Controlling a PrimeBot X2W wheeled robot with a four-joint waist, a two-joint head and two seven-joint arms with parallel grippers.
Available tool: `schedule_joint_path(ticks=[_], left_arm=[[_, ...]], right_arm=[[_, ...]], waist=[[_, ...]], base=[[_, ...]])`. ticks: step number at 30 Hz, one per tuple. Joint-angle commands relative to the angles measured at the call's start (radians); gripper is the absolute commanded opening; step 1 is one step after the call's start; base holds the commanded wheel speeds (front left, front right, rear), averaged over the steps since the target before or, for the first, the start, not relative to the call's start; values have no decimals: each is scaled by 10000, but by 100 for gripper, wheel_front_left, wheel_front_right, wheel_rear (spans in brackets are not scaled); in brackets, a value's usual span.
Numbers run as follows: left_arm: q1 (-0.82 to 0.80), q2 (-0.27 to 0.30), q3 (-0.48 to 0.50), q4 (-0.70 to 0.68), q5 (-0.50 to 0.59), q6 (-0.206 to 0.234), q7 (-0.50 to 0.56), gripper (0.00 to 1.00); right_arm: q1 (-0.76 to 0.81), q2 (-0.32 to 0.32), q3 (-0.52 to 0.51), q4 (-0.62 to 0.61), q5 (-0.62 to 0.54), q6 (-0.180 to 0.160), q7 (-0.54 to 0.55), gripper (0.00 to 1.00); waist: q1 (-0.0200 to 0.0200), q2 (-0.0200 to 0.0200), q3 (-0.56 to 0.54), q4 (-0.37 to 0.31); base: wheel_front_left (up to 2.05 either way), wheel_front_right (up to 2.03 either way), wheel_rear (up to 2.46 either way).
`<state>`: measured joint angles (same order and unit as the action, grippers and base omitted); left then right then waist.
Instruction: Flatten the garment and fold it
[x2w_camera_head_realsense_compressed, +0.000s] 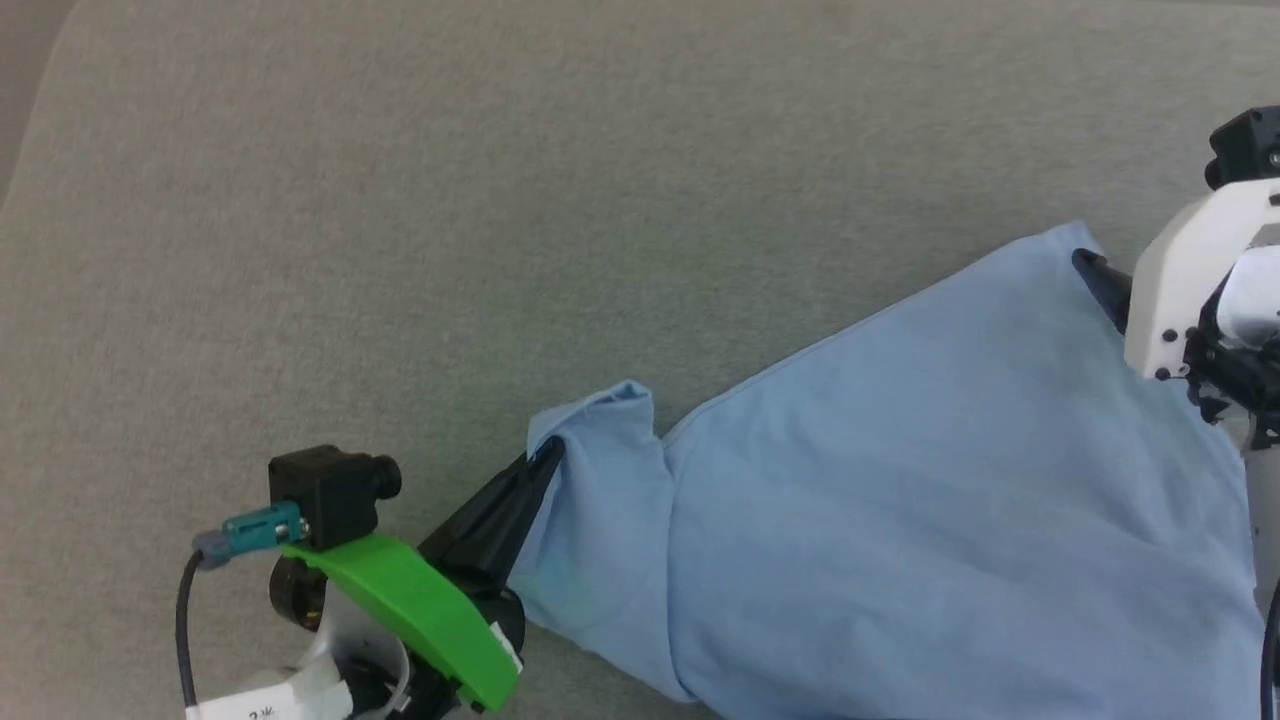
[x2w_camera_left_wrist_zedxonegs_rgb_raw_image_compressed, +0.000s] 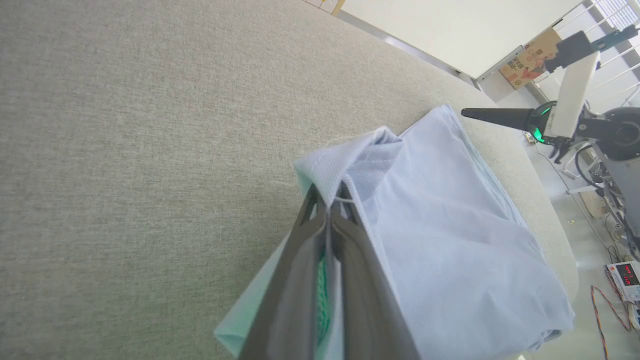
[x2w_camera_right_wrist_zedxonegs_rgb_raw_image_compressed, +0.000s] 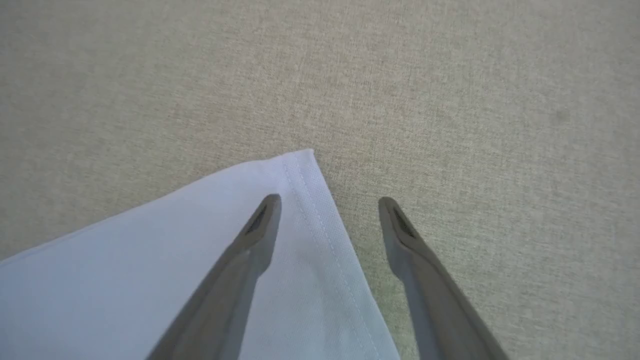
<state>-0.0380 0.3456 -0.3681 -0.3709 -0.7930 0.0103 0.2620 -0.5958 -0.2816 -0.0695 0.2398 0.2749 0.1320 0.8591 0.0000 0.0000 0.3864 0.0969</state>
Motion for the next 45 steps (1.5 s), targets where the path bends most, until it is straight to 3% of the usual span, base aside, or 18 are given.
schedule_joint_path(ticks=[1,7,8,9,10,16,28,37,45], left_arm=[[-258,-59,5,46,27,-62,-69,0],[-537,-144,-53,214,36,-167,-143,0],[-564,-153,-54,241,32,-175,-153,0],[-592,-161,-53,271,25,-185,-165,0],[-614,-169,-52,298,17,-192,-173,0],[-735,-224,68,482,-144,-272,-311,0],[-1556,-122,888,1235,548,-15,-1343,0],[-3448,427,1360,2042,1366,515,-984,0],[-6167,761,1237,3368,1939,336,-445,0]], right_arm=[[-177,-91,65,190,-83,-13,-15,100],[-370,-258,352,742,-55,-13,331,100],[-377,-253,395,791,-2,-13,453,49],[-380,-268,490,802,49,-13,578,9],[-358,-314,612,819,78,-13,742,0],[-372,-499,739,547,308,-13,683,0],[-288,-129,250,262,591,-13,-2219,0],[-468,111,-180,186,416,-13,-3720,0],[-1265,137,-65,283,108,-13,-4047,0]], waist=[[0,0,533,496],[0,0,839,663],[0,0,856,668],[0,0,875,672],[0,0,880,673],[0,0,772,604],[0,0,-809,-123],[0,0,-2290,-643],[0,0,-3365,-926]], base=[[0,0,0],[0,0,0],[0,0,0],[0,0,0],[0,0,0],[0,0,0],[0,0,0],[0,0,0],[0,0,0]])
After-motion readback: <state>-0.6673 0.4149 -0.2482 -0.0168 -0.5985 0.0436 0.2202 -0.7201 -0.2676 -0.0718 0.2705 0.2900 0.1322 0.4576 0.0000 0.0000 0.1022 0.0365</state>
